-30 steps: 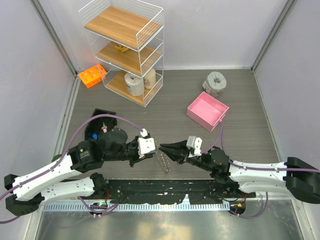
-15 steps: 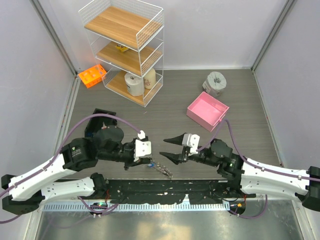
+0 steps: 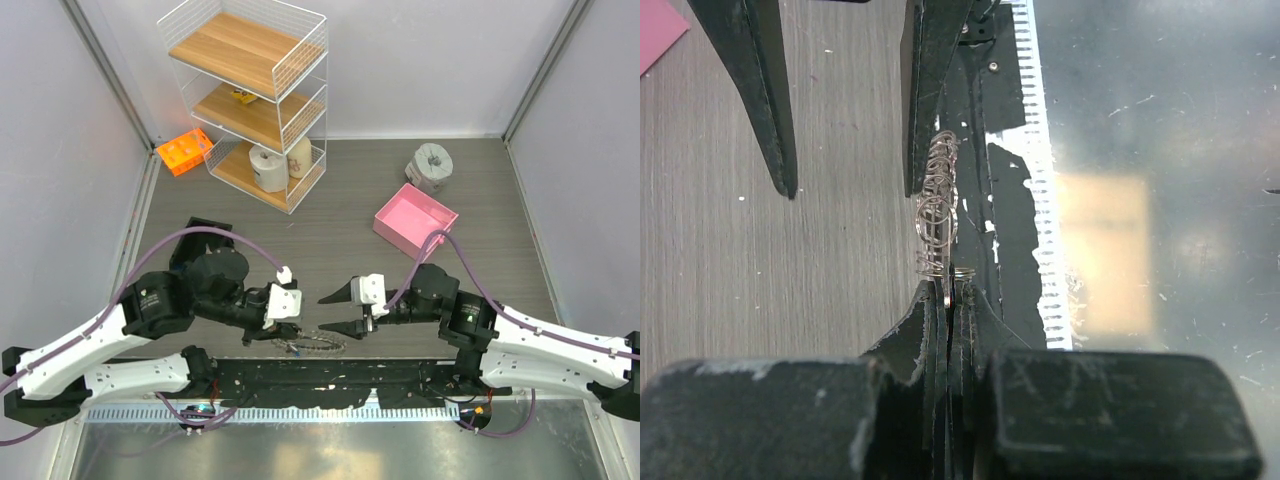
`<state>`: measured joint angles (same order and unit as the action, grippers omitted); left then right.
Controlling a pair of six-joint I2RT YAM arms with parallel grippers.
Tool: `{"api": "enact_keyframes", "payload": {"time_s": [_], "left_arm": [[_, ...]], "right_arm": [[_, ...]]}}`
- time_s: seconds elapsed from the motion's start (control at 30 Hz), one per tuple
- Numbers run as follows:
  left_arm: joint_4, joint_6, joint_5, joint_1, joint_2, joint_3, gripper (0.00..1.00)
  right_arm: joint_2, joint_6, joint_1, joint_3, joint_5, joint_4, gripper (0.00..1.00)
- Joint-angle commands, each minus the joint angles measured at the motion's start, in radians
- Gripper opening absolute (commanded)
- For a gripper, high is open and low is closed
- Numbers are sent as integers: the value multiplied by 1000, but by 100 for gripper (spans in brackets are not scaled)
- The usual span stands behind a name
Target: Remove the keys from the keyring
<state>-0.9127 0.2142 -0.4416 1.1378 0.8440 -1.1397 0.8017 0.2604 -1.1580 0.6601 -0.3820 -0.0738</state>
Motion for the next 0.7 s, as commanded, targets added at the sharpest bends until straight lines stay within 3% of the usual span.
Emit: {"api": "enact_keyframes", "payload": {"time_s": [0.0, 0.13, 0.67], "left_arm": [[9, 19, -58, 4, 10, -68, 0], [3, 25, -66, 4, 18, -80, 0], [0, 40, -65, 4, 38, -95, 0]], "right_arm": [[40, 10, 0, 82, -101, 26, 51], [88, 14, 0, 113, -141, 26, 46], [151, -29, 0, 151, -236, -20, 43]]}}
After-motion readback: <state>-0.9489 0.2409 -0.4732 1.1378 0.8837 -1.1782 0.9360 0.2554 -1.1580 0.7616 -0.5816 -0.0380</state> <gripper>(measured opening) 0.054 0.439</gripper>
